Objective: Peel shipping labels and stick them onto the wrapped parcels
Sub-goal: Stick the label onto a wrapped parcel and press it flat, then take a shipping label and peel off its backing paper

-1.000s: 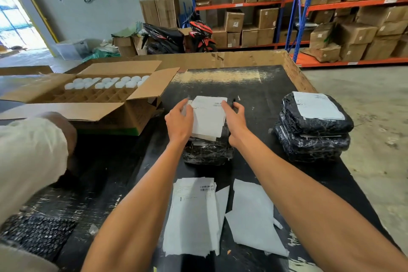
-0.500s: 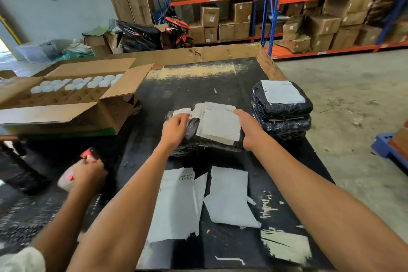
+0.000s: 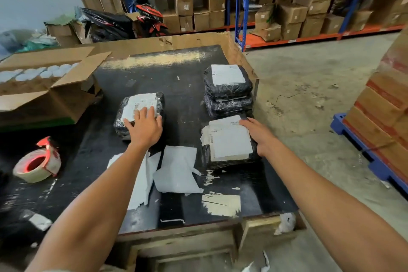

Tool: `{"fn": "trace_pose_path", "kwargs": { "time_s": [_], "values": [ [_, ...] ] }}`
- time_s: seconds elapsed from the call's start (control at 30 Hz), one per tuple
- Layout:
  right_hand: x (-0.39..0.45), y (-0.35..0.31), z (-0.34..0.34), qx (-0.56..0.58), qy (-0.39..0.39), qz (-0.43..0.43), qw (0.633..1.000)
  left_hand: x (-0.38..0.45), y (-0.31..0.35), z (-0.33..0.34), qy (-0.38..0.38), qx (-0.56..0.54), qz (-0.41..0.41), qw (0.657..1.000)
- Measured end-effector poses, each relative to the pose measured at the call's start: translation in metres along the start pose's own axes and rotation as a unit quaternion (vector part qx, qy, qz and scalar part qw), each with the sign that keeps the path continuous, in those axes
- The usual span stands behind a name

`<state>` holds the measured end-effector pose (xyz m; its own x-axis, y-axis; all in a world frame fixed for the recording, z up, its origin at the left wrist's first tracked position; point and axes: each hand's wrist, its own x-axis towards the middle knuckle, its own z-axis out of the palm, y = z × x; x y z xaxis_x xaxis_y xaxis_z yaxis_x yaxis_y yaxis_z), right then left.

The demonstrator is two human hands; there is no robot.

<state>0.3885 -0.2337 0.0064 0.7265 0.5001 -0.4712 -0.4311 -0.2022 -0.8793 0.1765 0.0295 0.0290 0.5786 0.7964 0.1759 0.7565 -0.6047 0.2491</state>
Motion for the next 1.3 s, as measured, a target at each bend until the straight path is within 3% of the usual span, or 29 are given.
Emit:
{"fn": "trace_pose_path", "kwargs": {
  "time_s": [0.17,0.27,0.37,0.5,0.6,0.7,0.77,0.87,0.97,1.03,1.13,1.3],
  "values": [
    [0.009,-0.008,-0.021,-0.009,0.039,-0.051,0.998,-0.008,0.005,-0.003,-0.041,0.030,-0.006,0.999],
    [0.014,-0.010,-0.020,-0.141,0.074,-0.118,0.980,-0.008,0.007,-0.004,-0.057,0.040,-0.010,0.998],
    [0.014,-0.011,-0.010,-0.328,0.075,-0.163,0.928,-0.007,0.009,-0.006,-0.064,0.046,-0.012,0.997],
    [0.000,-0.001,0.009,-0.563,0.034,-0.140,0.813,-0.010,0.008,-0.007,-0.074,0.055,-0.007,0.996],
    [-0.007,0.008,0.015,-0.626,0.074,-0.165,0.759,-0.015,0.006,-0.009,-0.078,0.058,0.009,0.995],
    [-0.014,0.008,0.028,-0.637,0.115,-0.246,0.722,-0.024,0.000,-0.010,-0.062,0.037,0.019,0.997],
    [-0.022,0.010,0.048,-0.580,0.102,-0.325,0.740,-0.033,-0.007,-0.012,-0.033,0.002,0.028,0.999],
    [-0.041,0.013,0.091,-0.447,-0.019,-0.395,0.802,-0.051,-0.019,-0.017,0.012,-0.051,0.032,0.998],
    [-0.064,0.020,0.141,-0.353,-0.147,-0.348,0.856,-0.072,-0.042,-0.019,0.032,-0.087,-0.016,0.996],
    [-0.075,0.028,0.172,-0.326,-0.195,-0.316,0.869,-0.082,-0.063,-0.019,0.019,-0.086,-0.052,0.995],
    [-0.073,0.040,0.210,-0.350,-0.217,-0.246,0.878,-0.091,-0.085,-0.019,-0.023,-0.038,-0.067,0.997],
    [-0.057,0.065,0.248,-0.425,-0.160,-0.174,0.874,-0.103,-0.108,0.002,-0.096,-0.054,-0.040,0.993]
  ]
}}
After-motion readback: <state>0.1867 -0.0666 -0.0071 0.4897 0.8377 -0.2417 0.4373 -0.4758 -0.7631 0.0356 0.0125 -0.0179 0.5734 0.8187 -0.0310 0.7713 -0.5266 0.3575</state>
